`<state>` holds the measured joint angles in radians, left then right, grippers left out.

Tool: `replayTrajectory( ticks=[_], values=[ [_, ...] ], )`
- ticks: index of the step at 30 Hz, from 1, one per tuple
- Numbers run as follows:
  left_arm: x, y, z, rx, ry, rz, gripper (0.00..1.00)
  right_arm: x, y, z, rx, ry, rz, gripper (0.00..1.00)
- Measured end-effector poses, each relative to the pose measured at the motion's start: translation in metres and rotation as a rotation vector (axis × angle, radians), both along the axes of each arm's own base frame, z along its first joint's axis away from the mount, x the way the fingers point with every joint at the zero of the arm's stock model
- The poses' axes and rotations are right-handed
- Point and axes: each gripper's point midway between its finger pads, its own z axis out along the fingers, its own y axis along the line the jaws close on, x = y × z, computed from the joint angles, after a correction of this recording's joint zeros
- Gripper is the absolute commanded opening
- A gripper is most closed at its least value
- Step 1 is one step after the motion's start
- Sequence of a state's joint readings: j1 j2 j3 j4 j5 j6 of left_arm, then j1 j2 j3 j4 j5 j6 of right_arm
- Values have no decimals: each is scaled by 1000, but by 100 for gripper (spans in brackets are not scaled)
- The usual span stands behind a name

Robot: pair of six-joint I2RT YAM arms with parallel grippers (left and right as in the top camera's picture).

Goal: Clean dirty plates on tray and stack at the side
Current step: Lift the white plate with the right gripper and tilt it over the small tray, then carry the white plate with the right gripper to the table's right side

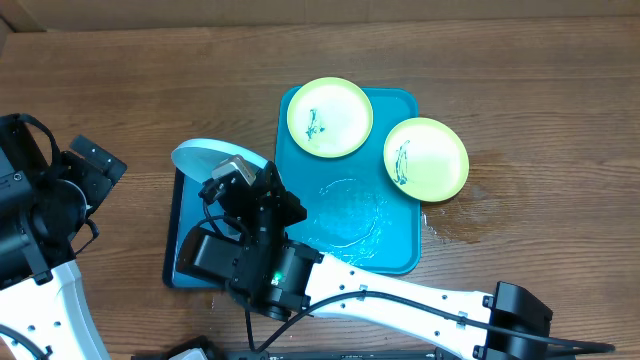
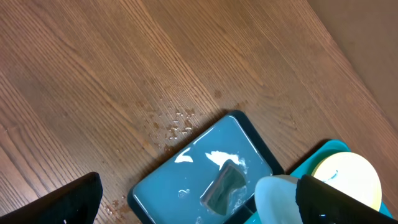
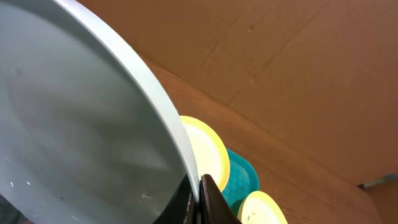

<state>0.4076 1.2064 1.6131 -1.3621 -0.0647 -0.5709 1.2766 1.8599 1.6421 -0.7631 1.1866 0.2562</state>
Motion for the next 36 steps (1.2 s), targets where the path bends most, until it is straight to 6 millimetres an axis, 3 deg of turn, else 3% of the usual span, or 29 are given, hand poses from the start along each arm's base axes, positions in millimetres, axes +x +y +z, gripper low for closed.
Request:
replayTrajectory(
  ticks=[17, 21, 25, 30, 36],
  values=[
    [0, 0, 0, 0, 0, 0, 100, 0, 0, 0, -1, 3, 3, 4],
    [0, 0, 0, 0, 0, 0, 100, 7, -1, -13, 20, 76, 16, 4],
    [0, 0, 0, 0, 0, 0, 100, 28, -16, -49, 120, 294, -2, 4],
    [0, 0, 0, 0, 0, 0, 100, 69, -47, -87, 390, 626, -61, 4],
    [0, 0, 0, 0, 0, 0, 100, 110, -98, -96, 781, 955, -81, 4]
  ],
)
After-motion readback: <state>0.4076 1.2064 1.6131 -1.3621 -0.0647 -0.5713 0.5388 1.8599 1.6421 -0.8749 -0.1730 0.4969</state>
